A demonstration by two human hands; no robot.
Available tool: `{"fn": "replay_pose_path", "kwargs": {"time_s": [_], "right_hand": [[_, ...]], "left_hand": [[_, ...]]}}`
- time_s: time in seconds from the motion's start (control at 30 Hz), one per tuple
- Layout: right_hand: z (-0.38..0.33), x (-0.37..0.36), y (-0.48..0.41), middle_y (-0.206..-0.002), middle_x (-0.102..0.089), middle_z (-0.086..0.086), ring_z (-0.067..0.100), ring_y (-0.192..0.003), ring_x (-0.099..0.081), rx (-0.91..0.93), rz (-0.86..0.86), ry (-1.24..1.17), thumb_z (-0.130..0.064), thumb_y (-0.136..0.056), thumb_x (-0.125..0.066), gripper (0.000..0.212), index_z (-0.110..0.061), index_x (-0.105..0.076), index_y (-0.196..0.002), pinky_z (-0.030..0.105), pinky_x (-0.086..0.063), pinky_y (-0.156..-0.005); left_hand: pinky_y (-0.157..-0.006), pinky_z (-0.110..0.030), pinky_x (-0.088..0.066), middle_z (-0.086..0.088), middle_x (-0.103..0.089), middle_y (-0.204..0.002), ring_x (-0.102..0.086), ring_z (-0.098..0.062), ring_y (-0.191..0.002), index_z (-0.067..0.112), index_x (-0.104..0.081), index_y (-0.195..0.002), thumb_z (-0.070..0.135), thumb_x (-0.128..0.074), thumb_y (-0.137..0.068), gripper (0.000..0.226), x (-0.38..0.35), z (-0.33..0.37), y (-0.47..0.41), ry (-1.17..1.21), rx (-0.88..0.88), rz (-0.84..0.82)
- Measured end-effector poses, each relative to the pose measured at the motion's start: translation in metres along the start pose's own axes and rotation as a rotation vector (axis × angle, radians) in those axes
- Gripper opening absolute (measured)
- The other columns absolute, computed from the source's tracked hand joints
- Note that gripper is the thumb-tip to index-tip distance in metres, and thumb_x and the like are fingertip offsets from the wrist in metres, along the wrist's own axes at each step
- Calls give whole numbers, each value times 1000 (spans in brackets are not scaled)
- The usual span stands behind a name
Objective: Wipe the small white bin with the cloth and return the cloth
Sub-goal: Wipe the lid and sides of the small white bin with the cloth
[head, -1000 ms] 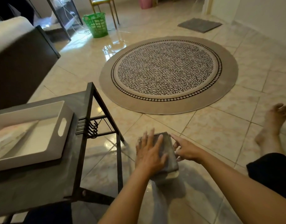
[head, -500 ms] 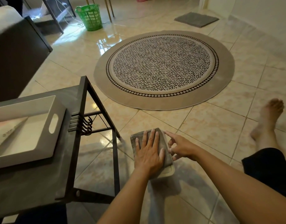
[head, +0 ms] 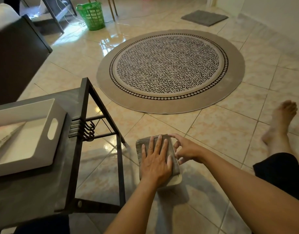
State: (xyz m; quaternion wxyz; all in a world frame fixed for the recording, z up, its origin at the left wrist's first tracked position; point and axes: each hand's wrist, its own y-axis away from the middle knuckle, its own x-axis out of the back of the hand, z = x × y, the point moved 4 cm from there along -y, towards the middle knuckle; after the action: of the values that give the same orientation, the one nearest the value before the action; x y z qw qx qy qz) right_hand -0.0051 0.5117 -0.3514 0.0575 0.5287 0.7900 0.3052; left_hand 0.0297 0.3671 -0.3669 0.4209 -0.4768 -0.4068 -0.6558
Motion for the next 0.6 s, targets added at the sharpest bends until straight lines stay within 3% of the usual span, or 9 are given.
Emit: {"fn": "replay_pose_path", "kwargs": {"time_s": [0.17, 0.27, 0.43, 0.6], "right_hand": [[3, 1, 1, -101, -55, 14, 23, -84, -68, 8, 9, -21, 14, -85, -60, 85, -34, -30, -149, 42, -64, -71], [5, 1, -1, -102, -52, 14, 21, -80, -66, 13, 24, -43, 13, -86, -62, 83, -32, -32, -149, 39, -64, -68], [4, 1, -1, -100, -54, 13, 23, -83, -67, 7, 4, -55, 19, -85, -55, 85, -34, -32, -147, 41, -64, -69], [5, -1, 0, -102, -53, 15, 25, -82, -68, 12, 19, -67, 15, -86, -59, 82, -33, -34, -148, 43, -64, -69]], "left_hand": [[-120, -53, 5, -1, 19, -163, 23, -22, -148, 28, 9, -155, 52, -17, -98, 67, 4, -5, -15, -2, 43, 23], [-121, -51, 7, -2, 21, -163, 24, -22, -148, 28, 11, -155, 53, -16, -97, 68, 1, -14, -6, 20, 97, 34], [-120, -53, 5, 0, 21, -161, 25, -22, -147, 31, 6, -155, 50, -20, -99, 64, 1, 9, -9, 23, 29, 12], [-120, -52, 8, -3, 15, -164, 22, -25, -148, 39, 5, -154, 60, -18, -95, 66, 9, -14, -18, -1, 84, 12]]}}
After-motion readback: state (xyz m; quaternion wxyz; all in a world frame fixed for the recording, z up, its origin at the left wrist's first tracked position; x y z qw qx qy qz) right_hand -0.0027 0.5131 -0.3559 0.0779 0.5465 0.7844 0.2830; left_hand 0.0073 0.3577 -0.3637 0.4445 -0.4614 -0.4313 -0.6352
